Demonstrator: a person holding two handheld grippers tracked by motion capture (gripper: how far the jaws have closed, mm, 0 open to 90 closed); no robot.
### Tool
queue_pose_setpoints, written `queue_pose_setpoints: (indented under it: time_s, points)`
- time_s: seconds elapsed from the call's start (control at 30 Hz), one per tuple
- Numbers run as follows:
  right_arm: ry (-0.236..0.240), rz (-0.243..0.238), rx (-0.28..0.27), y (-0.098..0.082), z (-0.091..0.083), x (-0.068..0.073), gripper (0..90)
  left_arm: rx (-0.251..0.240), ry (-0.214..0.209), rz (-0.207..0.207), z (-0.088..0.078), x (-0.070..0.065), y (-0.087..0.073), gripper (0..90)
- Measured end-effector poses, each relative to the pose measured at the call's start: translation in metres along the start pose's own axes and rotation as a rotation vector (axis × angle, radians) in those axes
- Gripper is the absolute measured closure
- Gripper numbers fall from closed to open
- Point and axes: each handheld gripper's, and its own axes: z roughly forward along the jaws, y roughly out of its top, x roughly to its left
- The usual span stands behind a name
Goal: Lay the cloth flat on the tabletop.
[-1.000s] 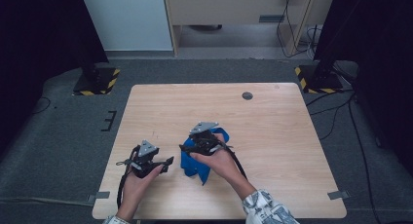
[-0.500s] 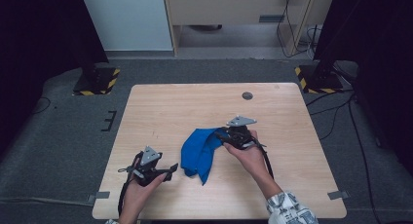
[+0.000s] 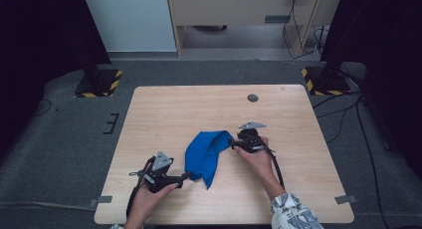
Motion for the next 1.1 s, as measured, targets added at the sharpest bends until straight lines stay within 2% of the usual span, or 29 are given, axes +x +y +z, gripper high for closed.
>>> queue_pose_setpoints:
  time_s: [0.17, 0.27, 0.33, 0.43, 0.53, 0.67, 0.73, 0.83, 0.9, 1.0, 1.1]
  points:
    - [0.010, 0.006, 0.021, 0.000, 0.015, 0.003, 49.1, 0.012, -0.014, 0.028, 0.003, -0.005, 0.000, 17.8]
    - [-0.006, -0.028, 0.028, 0.000, 0.017, 0.007, 64.2, 0.021, -0.014, 0.042, 0.005, -0.004, 0.000, 23.6]
    - [0.006, -0.047, 0.043, 0.000, 0.015, 0.007, 75.3, 0.028, -0.024, 0.049, 0.006, -0.003, 0.000, 30.1]
    - [0.025, -0.054, 0.058, -0.002, 0.009, 0.004, 84.3, 0.035, -0.037, 0.060, 0.008, -0.003, 0.001, 41.0]
    - [0.032, -0.059, 0.042, -0.007, -0.001, 0.001, 86.0, 0.028, -0.038, 0.068, 0.009, -0.003, 0.003, 50.6]
    - [0.049, -0.089, 0.045, -0.015, -0.021, -0.004, 86.6, 0.039, -0.063, 0.049, 0.016, -0.002, 0.006, 61.0]
    - [0.058, -0.097, 0.045, -0.019, -0.034, -0.006, 86.6, 0.046, -0.082, 0.054, 0.018, -0.004, 0.008, 65.3]
    - [0.077, -0.095, 0.045, -0.020, -0.049, -0.009, 86.8, 0.038, -0.075, 0.081, 0.019, -0.009, 0.012, 71.7]
    - [0.085, -0.118, 0.056, -0.019, -0.060, -0.010, 86.8, 0.033, -0.071, 0.086, 0.021, -0.010, 0.014, 77.8]
    - [0.089, -0.132, 0.064, -0.021, -0.066, -0.010, 86.8, 0.028, -0.066, 0.086, 0.024, -0.010, 0.016, 81.6]
    - [0.087, -0.163, 0.077, -0.028, -0.072, -0.012, 87.0, -0.015, -0.039, 0.062, 0.029, -0.004, 0.021, 81.5]
